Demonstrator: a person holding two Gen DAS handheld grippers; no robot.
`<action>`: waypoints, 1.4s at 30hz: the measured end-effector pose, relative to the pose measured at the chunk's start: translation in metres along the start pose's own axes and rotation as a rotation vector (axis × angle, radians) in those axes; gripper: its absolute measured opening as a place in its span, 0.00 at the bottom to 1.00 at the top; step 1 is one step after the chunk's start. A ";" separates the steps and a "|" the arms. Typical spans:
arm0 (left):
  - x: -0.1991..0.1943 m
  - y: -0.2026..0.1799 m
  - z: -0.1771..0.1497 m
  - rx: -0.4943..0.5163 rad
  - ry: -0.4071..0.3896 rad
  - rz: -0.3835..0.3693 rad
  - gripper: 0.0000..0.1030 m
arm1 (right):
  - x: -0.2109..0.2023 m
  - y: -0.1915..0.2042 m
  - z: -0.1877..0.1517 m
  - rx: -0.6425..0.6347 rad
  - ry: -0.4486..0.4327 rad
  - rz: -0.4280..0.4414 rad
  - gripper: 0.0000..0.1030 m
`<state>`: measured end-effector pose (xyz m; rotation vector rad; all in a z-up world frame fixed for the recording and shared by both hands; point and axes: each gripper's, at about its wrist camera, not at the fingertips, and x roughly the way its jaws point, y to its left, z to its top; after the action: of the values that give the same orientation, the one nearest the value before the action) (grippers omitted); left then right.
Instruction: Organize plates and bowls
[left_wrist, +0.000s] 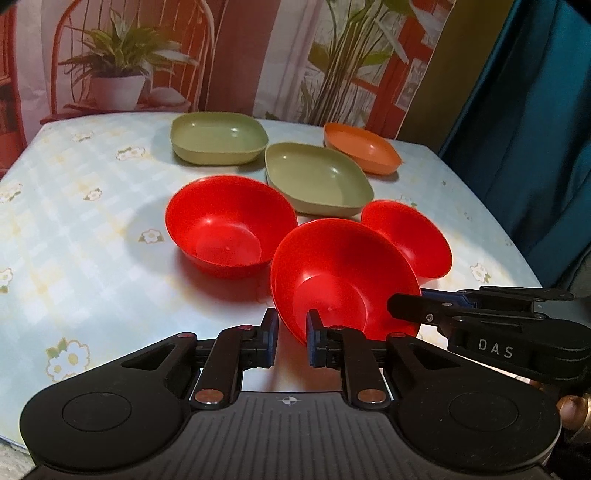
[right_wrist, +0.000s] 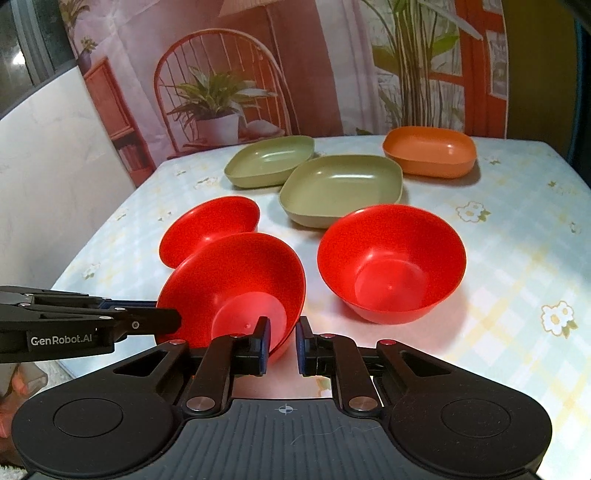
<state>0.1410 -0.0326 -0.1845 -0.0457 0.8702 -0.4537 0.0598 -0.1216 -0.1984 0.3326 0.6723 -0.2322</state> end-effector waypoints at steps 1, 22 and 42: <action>-0.002 0.000 0.000 -0.002 -0.006 0.000 0.16 | -0.002 0.002 0.000 -0.006 -0.004 -0.001 0.13; -0.029 0.031 0.061 -0.054 -0.160 0.002 0.17 | 0.013 0.037 0.066 -0.113 -0.071 0.046 0.16; 0.016 0.063 0.063 -0.096 -0.044 0.073 0.17 | 0.082 0.031 0.074 -0.097 0.022 0.071 0.19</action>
<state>0.2199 0.0084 -0.1692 -0.1116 0.8472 -0.3417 0.1736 -0.1289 -0.1896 0.2660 0.6895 -0.1279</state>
